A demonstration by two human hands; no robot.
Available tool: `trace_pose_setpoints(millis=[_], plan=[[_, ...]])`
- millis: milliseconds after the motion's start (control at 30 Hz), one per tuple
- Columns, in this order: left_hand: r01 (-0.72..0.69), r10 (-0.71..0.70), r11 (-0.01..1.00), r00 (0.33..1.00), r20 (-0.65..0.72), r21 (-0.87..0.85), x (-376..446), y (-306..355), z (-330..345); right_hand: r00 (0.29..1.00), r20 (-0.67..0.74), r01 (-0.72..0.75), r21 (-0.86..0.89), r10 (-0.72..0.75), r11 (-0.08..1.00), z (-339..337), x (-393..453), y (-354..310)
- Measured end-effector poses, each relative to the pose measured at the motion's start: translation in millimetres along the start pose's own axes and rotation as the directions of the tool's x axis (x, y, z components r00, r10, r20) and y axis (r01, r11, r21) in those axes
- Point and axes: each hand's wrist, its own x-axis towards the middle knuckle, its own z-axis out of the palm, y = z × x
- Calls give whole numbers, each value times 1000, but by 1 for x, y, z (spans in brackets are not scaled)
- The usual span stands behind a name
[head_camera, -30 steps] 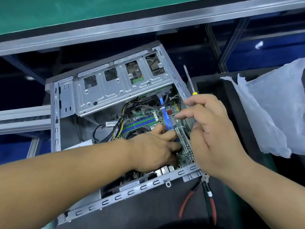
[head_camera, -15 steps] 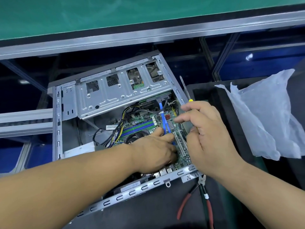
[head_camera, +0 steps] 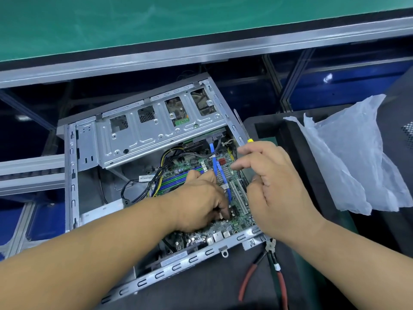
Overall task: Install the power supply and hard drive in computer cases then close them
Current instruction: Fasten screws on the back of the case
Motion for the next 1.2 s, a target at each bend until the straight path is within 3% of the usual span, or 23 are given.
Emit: trace_pose_setpoints(millis=[133, 400, 1200], plan=[[10, -9, 999, 1000, -23, 51, 3, 2, 2, 1000, -8, 6, 6, -6, 1000, 0, 0, 0], [-76, 86, 920, 996, -7, 385, 4, 11, 13, 1000, -18, 11, 22, -11, 1000, 1, -1, 0], [-94, 91, 856, 995, 31, 508, 12, 14, 19, 1000, -24, 20, 49, -19, 999, 1, -1, 0]])
